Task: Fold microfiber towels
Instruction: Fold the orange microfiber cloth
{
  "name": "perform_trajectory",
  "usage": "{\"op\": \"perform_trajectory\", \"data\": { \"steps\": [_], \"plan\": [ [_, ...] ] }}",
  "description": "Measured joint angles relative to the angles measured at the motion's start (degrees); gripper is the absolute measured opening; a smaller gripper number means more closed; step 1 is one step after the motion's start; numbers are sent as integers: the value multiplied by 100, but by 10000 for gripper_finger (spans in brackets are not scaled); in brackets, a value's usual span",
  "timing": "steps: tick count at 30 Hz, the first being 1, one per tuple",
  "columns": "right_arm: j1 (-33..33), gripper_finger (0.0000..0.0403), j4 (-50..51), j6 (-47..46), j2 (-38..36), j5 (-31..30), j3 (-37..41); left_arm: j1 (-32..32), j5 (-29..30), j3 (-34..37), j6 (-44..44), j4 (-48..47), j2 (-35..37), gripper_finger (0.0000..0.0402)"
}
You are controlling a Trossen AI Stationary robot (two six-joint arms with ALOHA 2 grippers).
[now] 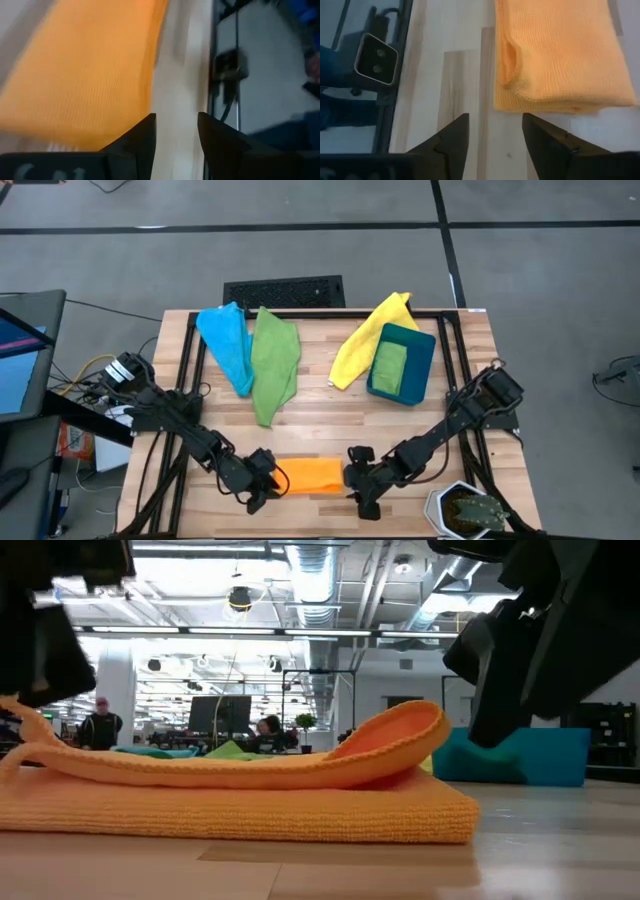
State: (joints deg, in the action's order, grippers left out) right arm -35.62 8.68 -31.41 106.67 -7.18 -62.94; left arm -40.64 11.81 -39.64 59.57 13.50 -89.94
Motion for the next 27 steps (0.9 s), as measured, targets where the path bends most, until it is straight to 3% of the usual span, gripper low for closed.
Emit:
{"op": "perform_trajectory", "data": {
  "steps": [5,9,18,27],
  "plan": [
    [55,200,-124,28,-254,-186,-7,-70,1487,-2,-258,390,-6,123],
    [112,171,-224,56,-459,-927,-15,-4,2388,-2,-571,399,-10,98],
    [80,16,-634,-202,-44,-1285,19,51,2334,-2,-1071,401,-30,7],
    [-15,26,-1303,-702,582,-1214,-10,14,2002,-9,-1029,1057,-820,1]
  ]
}}
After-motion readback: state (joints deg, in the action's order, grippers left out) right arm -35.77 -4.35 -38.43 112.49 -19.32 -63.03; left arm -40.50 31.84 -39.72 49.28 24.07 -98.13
